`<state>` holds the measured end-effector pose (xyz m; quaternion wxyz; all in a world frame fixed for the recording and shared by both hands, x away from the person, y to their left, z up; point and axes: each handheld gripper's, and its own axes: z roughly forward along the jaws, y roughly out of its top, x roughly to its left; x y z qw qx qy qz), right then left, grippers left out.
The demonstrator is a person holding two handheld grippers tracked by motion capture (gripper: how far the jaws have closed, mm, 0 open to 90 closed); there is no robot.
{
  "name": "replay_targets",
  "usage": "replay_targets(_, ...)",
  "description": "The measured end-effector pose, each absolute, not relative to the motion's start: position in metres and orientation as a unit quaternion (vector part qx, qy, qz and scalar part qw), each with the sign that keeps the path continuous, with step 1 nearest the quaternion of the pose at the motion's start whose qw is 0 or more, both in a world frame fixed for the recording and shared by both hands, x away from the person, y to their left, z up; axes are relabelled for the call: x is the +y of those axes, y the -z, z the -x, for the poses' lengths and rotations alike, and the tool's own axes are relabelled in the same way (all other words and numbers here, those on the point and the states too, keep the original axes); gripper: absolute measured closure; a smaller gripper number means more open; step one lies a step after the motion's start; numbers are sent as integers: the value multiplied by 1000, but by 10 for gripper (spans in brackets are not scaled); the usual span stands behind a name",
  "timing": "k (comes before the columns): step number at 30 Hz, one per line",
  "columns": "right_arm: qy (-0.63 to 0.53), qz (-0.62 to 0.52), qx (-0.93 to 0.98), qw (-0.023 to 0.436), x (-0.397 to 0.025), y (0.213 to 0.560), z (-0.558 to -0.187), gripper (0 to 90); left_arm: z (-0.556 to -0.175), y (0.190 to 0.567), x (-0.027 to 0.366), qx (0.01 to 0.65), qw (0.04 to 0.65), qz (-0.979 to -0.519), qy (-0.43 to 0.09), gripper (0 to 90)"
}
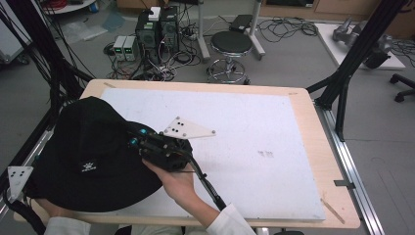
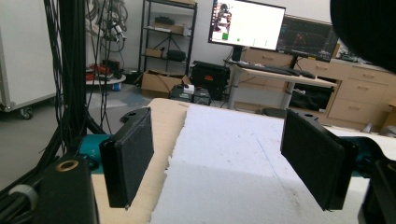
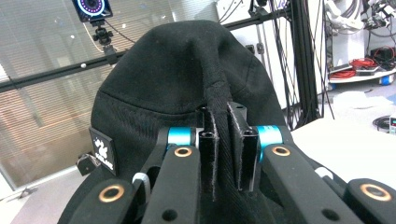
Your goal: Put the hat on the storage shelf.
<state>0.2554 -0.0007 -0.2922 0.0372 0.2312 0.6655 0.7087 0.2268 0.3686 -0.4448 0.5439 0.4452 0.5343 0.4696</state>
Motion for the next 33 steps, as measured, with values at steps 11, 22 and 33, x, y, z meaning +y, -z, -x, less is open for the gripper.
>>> replay_targets(11, -699, -213, 682, 30, -2, 296, -254, 784, -227, 445, 369, 535, 544, -445, -469, 257)
replay_targets(22, -690, -205, 694, 20, -3, 298, -257, 609, -227, 445, 369, 534, 544, -445, -470, 258)
replay_targets(33, -693, -245, 675, 63, -17, 297, -261, 161, -227, 445, 369, 535, 543, -445, -469, 257)
